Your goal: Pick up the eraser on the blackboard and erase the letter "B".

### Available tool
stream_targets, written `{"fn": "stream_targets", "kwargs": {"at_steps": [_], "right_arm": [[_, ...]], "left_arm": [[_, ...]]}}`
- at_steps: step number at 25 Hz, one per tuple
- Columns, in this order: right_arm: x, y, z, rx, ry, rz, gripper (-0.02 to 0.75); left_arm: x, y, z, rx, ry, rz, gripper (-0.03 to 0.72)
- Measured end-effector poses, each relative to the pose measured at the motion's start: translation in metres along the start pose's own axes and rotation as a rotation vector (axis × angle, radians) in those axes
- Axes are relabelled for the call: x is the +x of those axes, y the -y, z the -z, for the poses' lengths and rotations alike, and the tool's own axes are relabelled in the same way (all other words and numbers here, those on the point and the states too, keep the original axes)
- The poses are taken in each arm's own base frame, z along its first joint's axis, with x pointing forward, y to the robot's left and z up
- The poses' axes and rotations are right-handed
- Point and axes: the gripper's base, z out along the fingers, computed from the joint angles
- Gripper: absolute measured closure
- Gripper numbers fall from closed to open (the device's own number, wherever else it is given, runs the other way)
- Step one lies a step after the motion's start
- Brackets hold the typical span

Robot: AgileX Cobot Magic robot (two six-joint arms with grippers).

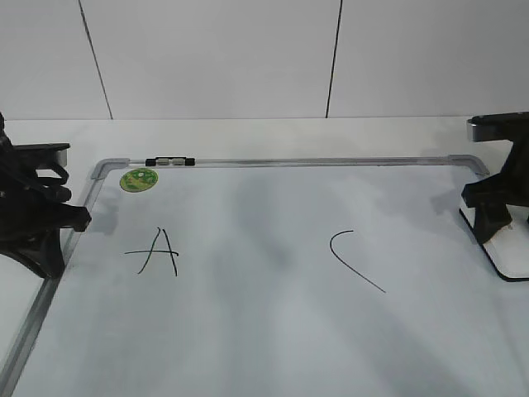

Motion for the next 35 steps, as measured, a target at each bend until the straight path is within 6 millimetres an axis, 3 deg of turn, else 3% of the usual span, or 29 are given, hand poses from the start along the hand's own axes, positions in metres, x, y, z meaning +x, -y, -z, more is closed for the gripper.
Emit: {"fn": "stream_targets", "kwargs": {"at_steps": [27, 35], "right_arm": [[0.0021, -0.0007, 0.0000, -0.008, -0.023, -0.011, 0.164], [0.0014, 0.0005, 0.0090, -0.004, -0.079, -0.050, 0.164]], "left_arm": [[0.0002, 0.0000, 0.0000, 0.000, -0.002, 0.000, 0.651], [0.0004, -0.0001, 0.0000, -0.001, -0.005, -0.007, 0.651]]}}
